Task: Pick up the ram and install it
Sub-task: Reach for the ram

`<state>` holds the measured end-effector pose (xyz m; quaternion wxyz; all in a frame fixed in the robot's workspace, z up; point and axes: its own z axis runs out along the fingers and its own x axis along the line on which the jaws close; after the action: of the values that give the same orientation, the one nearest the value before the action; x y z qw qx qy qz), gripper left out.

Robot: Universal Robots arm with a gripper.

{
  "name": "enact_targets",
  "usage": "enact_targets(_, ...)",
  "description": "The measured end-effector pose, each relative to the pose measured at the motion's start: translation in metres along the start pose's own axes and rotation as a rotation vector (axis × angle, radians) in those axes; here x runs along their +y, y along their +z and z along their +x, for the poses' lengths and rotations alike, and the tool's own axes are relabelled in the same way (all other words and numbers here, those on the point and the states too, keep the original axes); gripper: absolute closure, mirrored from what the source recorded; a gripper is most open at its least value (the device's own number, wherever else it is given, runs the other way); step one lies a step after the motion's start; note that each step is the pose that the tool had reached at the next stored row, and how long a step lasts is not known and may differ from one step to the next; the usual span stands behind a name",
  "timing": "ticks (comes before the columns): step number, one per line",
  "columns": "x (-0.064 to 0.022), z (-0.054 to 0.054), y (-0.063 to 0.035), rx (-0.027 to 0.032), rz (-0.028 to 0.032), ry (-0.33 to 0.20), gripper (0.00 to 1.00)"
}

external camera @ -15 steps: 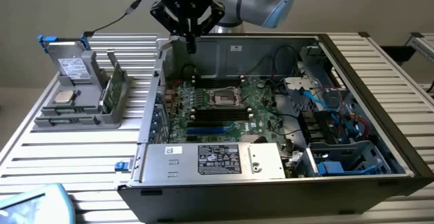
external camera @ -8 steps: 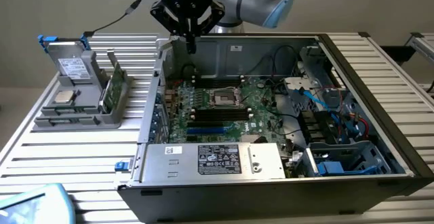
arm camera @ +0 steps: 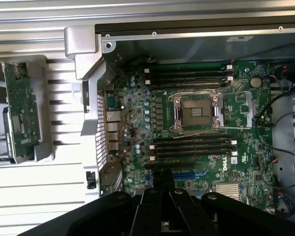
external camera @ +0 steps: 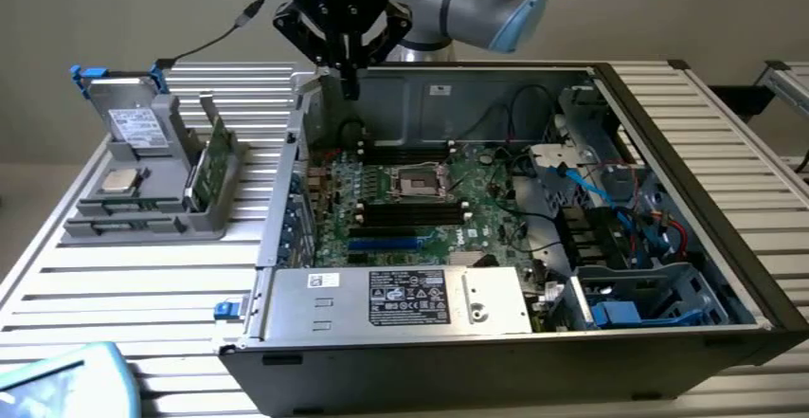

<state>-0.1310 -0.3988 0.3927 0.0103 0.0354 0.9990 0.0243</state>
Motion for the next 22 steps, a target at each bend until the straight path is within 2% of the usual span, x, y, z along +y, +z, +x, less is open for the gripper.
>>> enact_targets(9,-0.0031,0.044,-0.001,0.0001,-0.0024,0.0,0.89)
enact_targets(10,-0.0038,0.054,-0.0012,0.0002,-0.0028,0.0,0.89)
enact_targets(22,-0.0076,0.108,-0.0024,0.0003,-0.0049,0.0,0.89)
